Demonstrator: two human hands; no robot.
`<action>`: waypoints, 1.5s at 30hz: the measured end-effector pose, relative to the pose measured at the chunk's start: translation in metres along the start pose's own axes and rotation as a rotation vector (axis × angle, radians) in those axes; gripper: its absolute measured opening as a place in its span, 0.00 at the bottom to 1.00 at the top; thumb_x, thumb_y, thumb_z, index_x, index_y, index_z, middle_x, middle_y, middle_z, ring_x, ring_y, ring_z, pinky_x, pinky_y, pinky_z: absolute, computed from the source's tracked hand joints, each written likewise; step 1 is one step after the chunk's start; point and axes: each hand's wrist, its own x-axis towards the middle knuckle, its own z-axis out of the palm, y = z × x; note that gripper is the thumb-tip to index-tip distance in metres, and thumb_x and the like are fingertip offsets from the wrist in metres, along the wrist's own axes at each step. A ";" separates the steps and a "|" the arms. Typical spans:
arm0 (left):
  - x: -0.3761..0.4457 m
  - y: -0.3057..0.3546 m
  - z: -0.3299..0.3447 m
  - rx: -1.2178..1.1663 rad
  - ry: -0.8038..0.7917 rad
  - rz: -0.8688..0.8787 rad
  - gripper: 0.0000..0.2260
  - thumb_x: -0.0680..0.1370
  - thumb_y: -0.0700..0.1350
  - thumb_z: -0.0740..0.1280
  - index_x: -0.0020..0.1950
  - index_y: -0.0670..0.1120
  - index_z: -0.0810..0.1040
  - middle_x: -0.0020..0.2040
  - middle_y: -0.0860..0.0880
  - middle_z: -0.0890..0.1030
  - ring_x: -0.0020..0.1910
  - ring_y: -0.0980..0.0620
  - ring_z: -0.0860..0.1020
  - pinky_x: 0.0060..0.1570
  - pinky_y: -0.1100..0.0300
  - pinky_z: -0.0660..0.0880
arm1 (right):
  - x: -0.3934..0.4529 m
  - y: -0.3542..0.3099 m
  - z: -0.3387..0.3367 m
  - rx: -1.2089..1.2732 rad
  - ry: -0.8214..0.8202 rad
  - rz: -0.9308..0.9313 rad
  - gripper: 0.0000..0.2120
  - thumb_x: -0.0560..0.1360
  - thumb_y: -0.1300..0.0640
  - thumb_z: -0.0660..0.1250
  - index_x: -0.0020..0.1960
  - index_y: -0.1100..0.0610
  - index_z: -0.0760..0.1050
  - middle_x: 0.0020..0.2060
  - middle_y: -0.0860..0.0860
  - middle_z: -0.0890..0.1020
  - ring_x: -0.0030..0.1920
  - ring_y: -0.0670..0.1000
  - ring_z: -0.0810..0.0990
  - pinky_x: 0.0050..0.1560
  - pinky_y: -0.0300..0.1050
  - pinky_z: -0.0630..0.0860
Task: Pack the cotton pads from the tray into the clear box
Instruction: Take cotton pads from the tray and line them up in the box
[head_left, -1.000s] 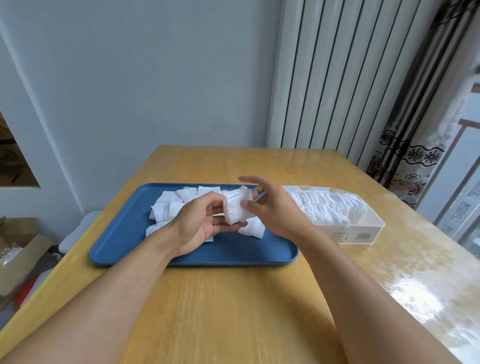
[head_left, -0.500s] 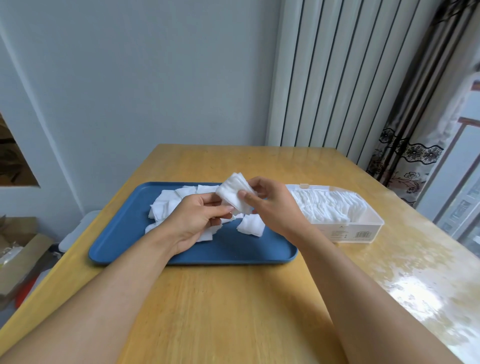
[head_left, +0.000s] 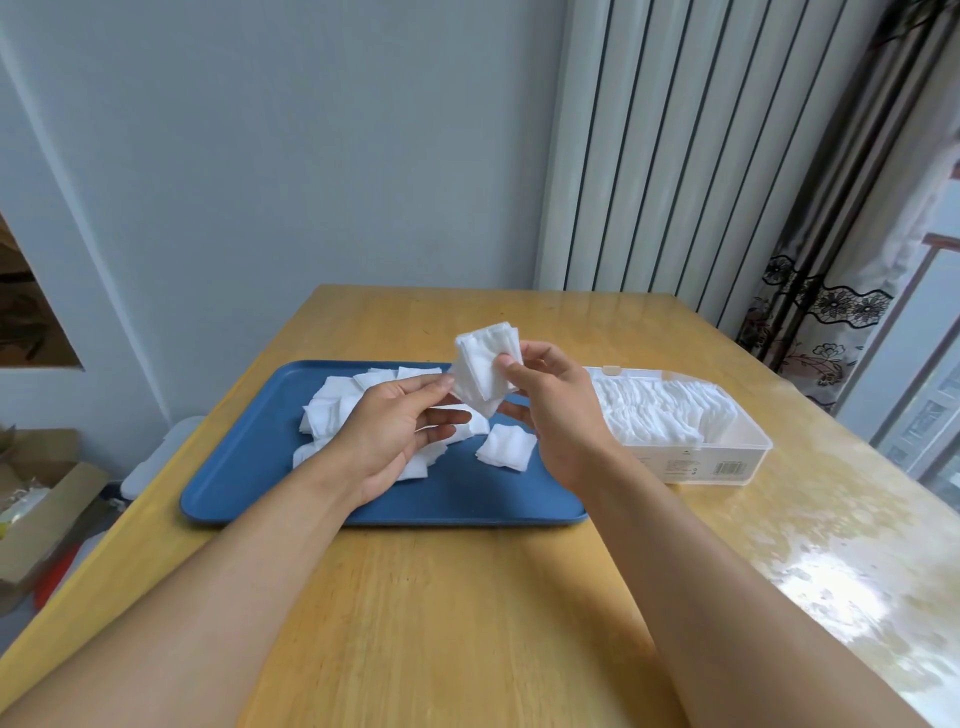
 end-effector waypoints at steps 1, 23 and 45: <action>0.000 0.000 0.000 -0.008 0.015 0.000 0.09 0.83 0.42 0.65 0.55 0.39 0.82 0.48 0.44 0.85 0.43 0.50 0.84 0.44 0.62 0.80 | 0.000 -0.001 0.000 0.010 0.030 0.000 0.03 0.79 0.61 0.69 0.52 0.56 0.79 0.46 0.51 0.84 0.47 0.49 0.84 0.50 0.45 0.82; -0.009 0.003 0.012 -0.166 -0.053 -0.015 0.13 0.85 0.43 0.60 0.56 0.36 0.81 0.52 0.36 0.85 0.52 0.39 0.85 0.57 0.49 0.81 | 0.000 0.002 -0.011 -0.499 -0.110 -0.093 0.12 0.80 0.50 0.69 0.62 0.48 0.82 0.49 0.42 0.86 0.46 0.41 0.82 0.46 0.36 0.74; -0.006 -0.005 0.008 0.315 0.058 0.226 0.21 0.75 0.35 0.76 0.65 0.50 0.77 0.47 0.46 0.87 0.44 0.48 0.85 0.43 0.61 0.79 | -0.001 -0.020 -0.014 -0.485 -0.186 -0.063 0.08 0.77 0.55 0.74 0.52 0.57 0.78 0.38 0.48 0.83 0.35 0.43 0.80 0.38 0.40 0.77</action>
